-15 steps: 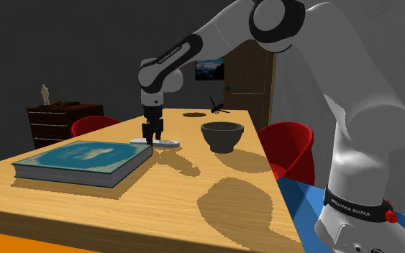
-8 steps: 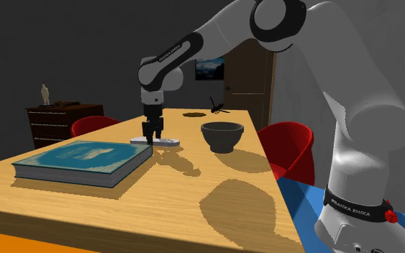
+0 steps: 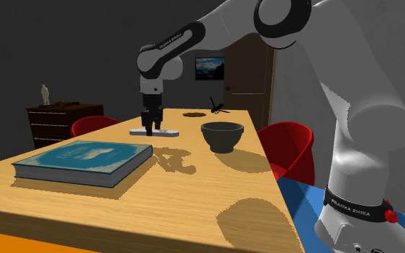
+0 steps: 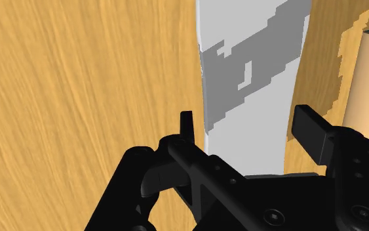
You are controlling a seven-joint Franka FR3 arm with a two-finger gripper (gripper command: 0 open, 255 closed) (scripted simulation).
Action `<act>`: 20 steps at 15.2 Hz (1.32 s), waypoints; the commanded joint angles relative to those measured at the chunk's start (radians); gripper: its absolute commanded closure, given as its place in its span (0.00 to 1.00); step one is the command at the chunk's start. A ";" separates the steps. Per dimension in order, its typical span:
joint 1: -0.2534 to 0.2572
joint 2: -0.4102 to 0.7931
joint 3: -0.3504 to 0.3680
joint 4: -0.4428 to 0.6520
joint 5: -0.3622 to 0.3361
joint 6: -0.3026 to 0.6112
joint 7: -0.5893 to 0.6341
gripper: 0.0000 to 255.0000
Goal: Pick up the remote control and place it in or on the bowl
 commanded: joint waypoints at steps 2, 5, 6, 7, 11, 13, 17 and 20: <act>0.000 -0.012 0.000 0.024 0.001 -0.035 0.000 1.00; 0.000 -0.022 0.001 0.049 0.001 -0.071 0.001 1.00; 0.000 -0.025 0.001 0.058 0.001 -0.083 0.001 1.00; 0.000 -0.028 0.001 0.067 0.001 -0.095 0.001 1.00; 0.000 -0.037 0.001 0.107 0.002 -0.144 0.001 1.00; 0.000 -0.040 0.001 0.129 0.002 -0.169 0.001 1.00; 0.001 -0.044 0.002 0.178 0.002 -0.221 0.002 1.00; 0.001 -0.043 0.002 0.218 0.002 -0.262 0.002 1.00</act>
